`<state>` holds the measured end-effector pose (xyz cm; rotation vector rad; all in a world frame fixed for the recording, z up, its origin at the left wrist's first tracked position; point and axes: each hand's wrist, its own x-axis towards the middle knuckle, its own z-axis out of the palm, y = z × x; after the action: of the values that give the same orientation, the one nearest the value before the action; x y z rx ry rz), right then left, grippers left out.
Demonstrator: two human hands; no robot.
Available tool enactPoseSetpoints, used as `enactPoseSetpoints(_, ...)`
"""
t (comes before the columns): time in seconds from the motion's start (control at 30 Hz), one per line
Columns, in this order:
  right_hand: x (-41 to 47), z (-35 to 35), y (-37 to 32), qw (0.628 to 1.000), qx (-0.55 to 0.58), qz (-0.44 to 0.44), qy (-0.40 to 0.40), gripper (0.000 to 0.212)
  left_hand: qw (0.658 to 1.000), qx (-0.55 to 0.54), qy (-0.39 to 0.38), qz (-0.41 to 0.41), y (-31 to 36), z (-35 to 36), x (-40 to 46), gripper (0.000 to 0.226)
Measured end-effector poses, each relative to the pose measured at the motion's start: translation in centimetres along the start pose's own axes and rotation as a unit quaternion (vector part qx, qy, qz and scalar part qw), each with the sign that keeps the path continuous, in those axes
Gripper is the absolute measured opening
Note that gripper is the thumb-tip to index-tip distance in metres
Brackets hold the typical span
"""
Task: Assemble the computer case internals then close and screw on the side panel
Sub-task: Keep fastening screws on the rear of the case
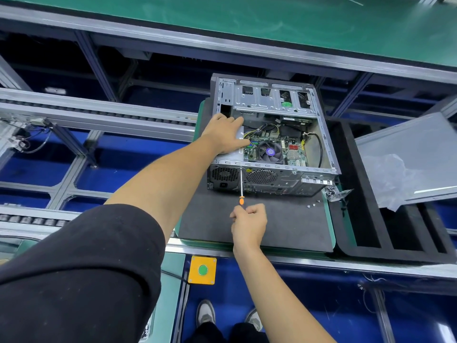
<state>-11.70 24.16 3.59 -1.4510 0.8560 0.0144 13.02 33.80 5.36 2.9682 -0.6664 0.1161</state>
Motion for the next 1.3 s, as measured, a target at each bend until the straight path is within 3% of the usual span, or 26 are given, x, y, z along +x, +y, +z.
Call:
enactPoseSetpoints(0.27,-0.1,-0.3,-0.6,0.998,0.015,0.058,-0.026,0.028,1.000,-0.009,-0.003,-0.010,0.1,-0.2,0.2,0.056)
enactPoseSetpoints(0.37,-0.1,0.1,-0.7,0.999,0.016,0.035,-0.016,0.005,1.000,-0.014,-0.005,-0.009,0.2,-0.3,0.2,0.054)
enactPoseSetpoints(0.43,-0.2,0.0,-0.5,1.000,0.003,0.009,-0.006,0.018,1.000,-0.014,-0.006,-0.012,0.2,-0.4,0.2,0.053)
enactPoseSetpoints(0.53,-0.5,-0.3,-0.6,1.000,0.007,-0.020,0.009,0.014,1.000,-0.016,-0.002,-0.013,0.2,-0.5,0.0,0.052)
enactPoseSetpoints(0.7,-0.3,-0.4,-1.3,0.991,0.076,0.103,-0.032,0.017,1.000,-0.010,-0.007,-0.010,0.3,-0.6,0.0,0.053)
enactPoseSetpoints(0.77,0.0,-0.4,-1.3,0.991,0.054,0.114,-0.036,0.014,1.000,-0.012,-0.008,-0.011,0.3,-0.6,-0.1,0.053)
enactPoseSetpoints(0.83,0.0,-0.4,-1.3,0.996,0.024,0.081,-0.028,0.009,1.000,-0.013,-0.007,-0.012,0.3,-0.7,-0.1,0.053)
enactPoseSetpoints(1.0,-0.2,-0.5,-0.8,0.999,0.031,-0.032,0.011,0.019,1.000,-0.010,-0.014,-0.012,0.3,-0.8,-0.1,0.053)
enactPoseSetpoints(1.1,0.2,-0.5,-0.9,0.995,0.089,0.046,-0.027,0.020,1.000,-0.015,-0.018,-0.009,0.4,-0.7,0.1,0.052)
enactPoseSetpoints(1.2,0.4,-0.5,-1.1,0.938,0.248,0.205,-0.128,0.020,1.000,-0.014,-0.023,-0.007,0.3,-0.6,0.2,0.053)
enactPoseSetpoints(1.23,0.5,-0.6,-1.2,0.922,0.274,0.232,-0.143,0.017,1.000,-0.011,-0.022,-0.008,0.2,-0.6,0.3,0.053)
enactPoseSetpoints(1.3,0.3,-0.7,-1.4,0.927,0.251,0.237,-0.144,0.011,1.000,-0.006,-0.017,-0.008,0.2,-0.5,0.3,0.054)
